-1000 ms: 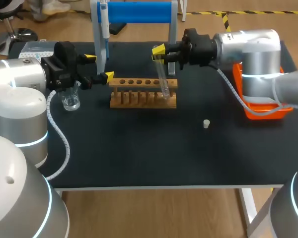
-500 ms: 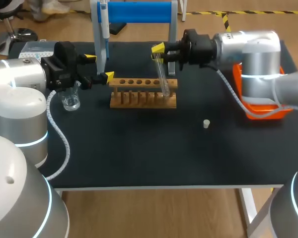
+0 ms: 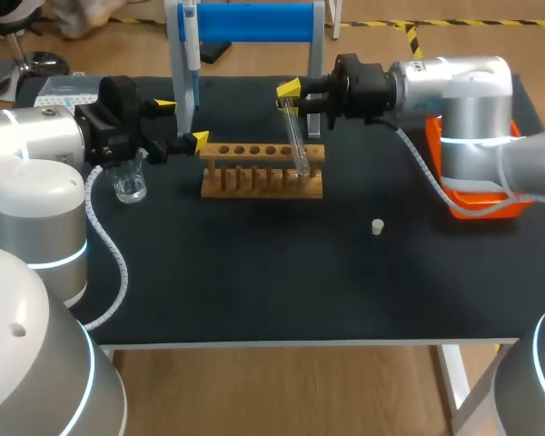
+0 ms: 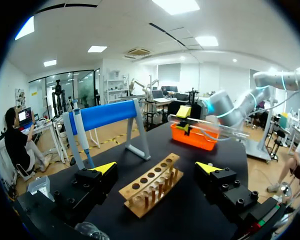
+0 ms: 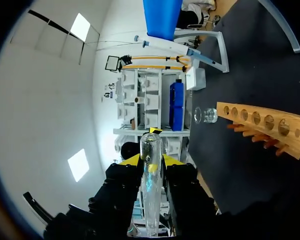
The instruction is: Invert the test tube, pick up the pipette, mount the tip to pipette, aspirate from beaker and dispense into the tube, eject the tip, return the pipette, and cap with the stopper.
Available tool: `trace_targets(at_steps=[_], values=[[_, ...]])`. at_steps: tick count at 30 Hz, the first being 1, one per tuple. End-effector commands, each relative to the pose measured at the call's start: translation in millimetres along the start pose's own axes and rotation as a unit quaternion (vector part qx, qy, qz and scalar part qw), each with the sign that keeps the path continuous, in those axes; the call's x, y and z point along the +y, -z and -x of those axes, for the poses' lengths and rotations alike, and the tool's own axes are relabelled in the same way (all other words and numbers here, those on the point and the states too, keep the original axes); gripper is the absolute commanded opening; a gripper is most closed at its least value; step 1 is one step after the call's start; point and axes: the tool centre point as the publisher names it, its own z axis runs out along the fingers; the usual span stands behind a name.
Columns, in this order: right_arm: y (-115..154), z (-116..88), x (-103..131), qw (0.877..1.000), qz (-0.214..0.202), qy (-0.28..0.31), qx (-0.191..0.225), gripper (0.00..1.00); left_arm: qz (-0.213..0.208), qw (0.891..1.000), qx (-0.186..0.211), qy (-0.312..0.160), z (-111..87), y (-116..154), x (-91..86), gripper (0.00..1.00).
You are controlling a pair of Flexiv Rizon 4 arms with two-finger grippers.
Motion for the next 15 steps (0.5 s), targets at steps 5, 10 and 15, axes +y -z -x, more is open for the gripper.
trace_targets(at_steps=[5, 10, 15], values=[[0, -1, 0, 1.000, 0.001, 0.000, -0.001, 0.00, -0.100, 0.990, 0.066, -0.075, -22.3, 6, -12.6, 1.00], [0, -1, 0, 1.000, 0.001, 0.000, -0.001, 0.00, -0.164, 0.967, 0.133, -0.145, -44.2, 10, -19.5, 1.00], [0, -1, 0, 1.000, 0.001, 0.000, -0.001, 0.00, -0.196, 0.937, 0.194, -0.214, -59.7, 12, -17.8, 1.00]])
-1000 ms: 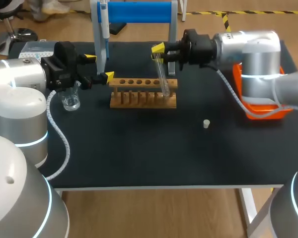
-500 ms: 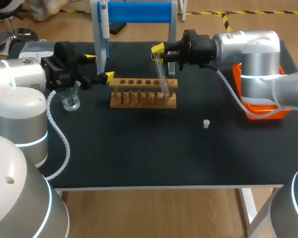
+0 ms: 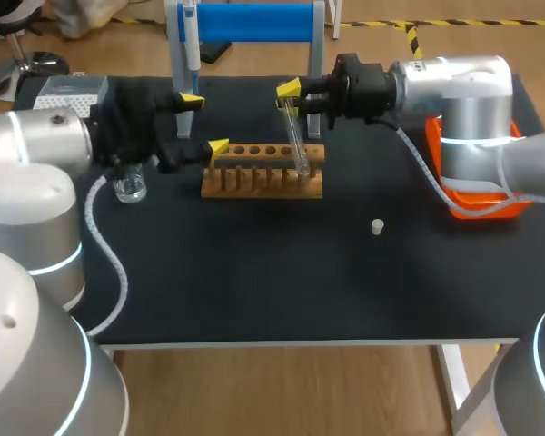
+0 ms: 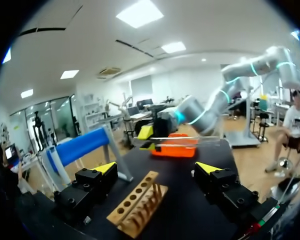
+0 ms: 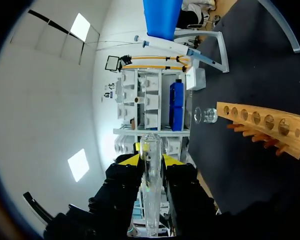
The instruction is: Invert the test tube, pick up the pipette, mount the tip to pipette, aspirate from beaker and dispense into the tube, eject the tip, return the pipette, and cap with the stopper.
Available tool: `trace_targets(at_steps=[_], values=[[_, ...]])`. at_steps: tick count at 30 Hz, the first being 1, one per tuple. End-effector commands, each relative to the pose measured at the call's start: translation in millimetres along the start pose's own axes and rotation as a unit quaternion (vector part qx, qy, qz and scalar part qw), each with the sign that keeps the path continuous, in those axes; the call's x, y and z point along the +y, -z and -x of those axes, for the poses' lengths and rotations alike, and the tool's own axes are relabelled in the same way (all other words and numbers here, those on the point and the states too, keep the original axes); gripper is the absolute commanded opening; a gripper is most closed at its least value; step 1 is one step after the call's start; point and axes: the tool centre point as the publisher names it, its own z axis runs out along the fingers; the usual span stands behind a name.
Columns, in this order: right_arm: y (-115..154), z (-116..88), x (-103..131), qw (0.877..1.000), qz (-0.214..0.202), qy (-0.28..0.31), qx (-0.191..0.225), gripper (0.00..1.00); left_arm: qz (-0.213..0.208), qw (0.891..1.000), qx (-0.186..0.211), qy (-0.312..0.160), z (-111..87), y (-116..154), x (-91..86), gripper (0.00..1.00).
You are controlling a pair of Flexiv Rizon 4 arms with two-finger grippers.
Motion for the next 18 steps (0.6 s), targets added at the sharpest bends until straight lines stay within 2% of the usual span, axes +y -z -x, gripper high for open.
trace_targets(at_steps=[1, 2, 16, 17, 18], values=[[0.4, -0.6, -0.3, 1.000, 0.000, 0.000, -0.001, 0.00, -0.127, 0.981, 0.105, -0.107, -7.8, 12.2, 7.5, 1.00], [0.4, -0.6, -0.3, 1.000, 0.000, 0.000, -0.001, 0.00, -0.094, 0.988, 0.098, -0.081, -6.0, 8.4, 8.9, 1.00], [0.4, -0.6, -0.3, 1.000, 0.000, 0.000, -0.001, 0.00, -0.094, 0.988, 0.098, -0.081, -6.0, 8.4, 8.9, 1.00], [0.4, -0.6, -0.3, 1.000, 0.000, 0.000, -0.001, 0.00, -0.112, 0.982, 0.083, -0.125, -7.7, 9.1, 4.5, 1.00], [0.4, -0.6, -0.3, 1.000, 0.000, 0.000, -0.001, 0.00, -0.084, 0.979, 0.064, -0.172, -9.6, 9.5, 1.4, 1.00]])
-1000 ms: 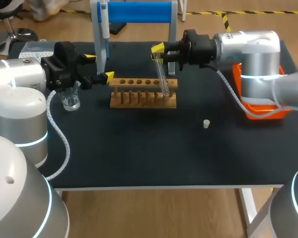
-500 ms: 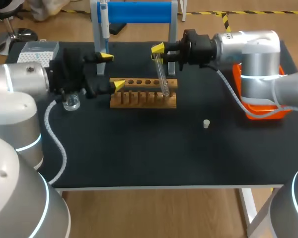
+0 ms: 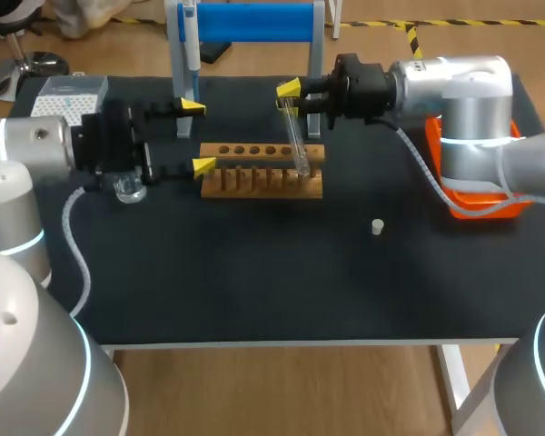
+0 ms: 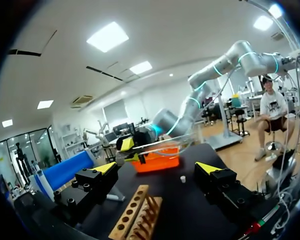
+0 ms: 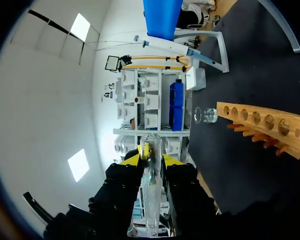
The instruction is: Invert the test tube, pick up the pipette, mount the tip to pipette, aspirate from beaker and dispense into the tube, eject the tip, return the pipette, and cap with the stopper.
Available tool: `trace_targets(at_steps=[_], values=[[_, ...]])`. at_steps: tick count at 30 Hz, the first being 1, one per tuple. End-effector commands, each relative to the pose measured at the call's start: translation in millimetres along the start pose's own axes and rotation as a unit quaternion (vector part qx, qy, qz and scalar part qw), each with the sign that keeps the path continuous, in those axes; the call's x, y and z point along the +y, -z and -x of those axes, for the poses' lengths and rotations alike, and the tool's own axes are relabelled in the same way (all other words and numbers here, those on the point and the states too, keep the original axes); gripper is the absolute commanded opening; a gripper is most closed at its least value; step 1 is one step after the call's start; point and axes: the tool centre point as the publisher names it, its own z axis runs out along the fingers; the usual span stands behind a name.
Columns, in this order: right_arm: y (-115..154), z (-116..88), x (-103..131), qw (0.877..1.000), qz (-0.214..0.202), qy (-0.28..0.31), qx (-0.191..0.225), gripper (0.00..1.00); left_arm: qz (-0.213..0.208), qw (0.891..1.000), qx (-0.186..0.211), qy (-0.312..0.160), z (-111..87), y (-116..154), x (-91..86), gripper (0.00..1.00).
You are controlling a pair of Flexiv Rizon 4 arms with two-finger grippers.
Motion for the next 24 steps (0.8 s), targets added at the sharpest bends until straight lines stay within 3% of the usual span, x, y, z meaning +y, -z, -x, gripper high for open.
trace_targets(at_steps=[1, 2, 3, 5, 24], values=[[0, -1, 0, 1.000, 0.000, 0.000, -0.001, 0.00, 0.030, 0.990, -0.025, -0.139, -3.6, -4, -9.8, 1.00], [0, -1, 0, 1.000, 0.000, 0.000, -0.001, 0.00, 0.005, 0.982, -0.026, -0.188, -6.2, -6, -13.6, 1.00], [0, -1, 0, 1.000, 0.000, 0.000, -0.001, 0.00, 0.024, 0.968, -0.062, -0.244, -9.4, -6, -17.5, 1.00], [0, -1, 0, 1.000, 0.000, 0.000, -0.001, 0.00, -0.012, 0.956, -0.070, -0.283, -13.6, -8, -20.7, 1.00], [0, -1, 0, 1.000, 0.000, 0.000, -0.001, 0.00, -0.012, 0.956, -0.070, -0.283, -13.6, -8, -20.7, 1.00]])
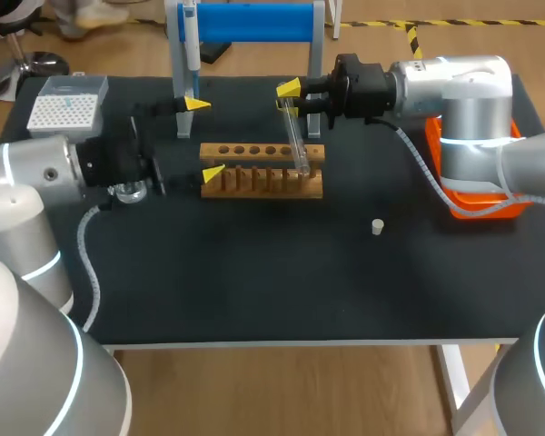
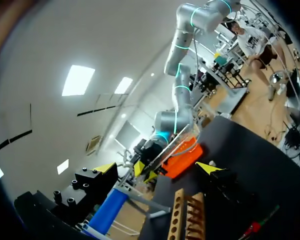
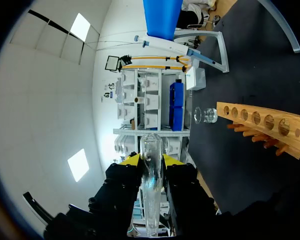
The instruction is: Invert the test tube, pick up the pipette, mount the tip to pipette, aspirate from beaker and dispense into the tube, eject the tip, return the pipette, and cap with the stopper.
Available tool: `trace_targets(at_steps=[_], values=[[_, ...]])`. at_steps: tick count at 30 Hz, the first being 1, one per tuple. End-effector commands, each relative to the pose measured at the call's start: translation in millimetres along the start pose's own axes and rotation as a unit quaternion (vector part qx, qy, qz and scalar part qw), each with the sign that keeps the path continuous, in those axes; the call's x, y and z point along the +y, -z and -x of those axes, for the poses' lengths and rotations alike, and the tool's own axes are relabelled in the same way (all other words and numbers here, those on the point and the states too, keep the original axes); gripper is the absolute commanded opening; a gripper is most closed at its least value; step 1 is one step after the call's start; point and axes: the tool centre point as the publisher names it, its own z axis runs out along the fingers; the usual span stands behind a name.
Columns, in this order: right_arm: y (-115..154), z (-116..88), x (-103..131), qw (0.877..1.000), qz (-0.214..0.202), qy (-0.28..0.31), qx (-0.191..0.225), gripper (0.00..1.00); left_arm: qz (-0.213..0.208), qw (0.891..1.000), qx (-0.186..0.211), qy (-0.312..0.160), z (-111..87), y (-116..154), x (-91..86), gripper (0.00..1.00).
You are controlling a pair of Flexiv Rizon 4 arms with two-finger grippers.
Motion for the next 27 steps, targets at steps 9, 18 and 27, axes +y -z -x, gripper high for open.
trace_targets(at_steps=[9, 18, 27], values=[[1, -1, 0, 1.000, 0.000, 0.000, -0.001, 0.00, 0.013, 0.972, 0.008, -0.235, -9.5, 0, -13.4, 1.00], [1, -1, 0, 1.000, 0.000, 0.000, -0.001, 0.00, 0.009, 0.962, -0.019, -0.273, -9.0, -6, -15.7, 1.00], [1, -1, 0, 1.000, 0.000, 0.000, -0.001, 0.00, 0.009, 0.962, -0.019, -0.273, -9.0, -6, -15.7, 1.00]])
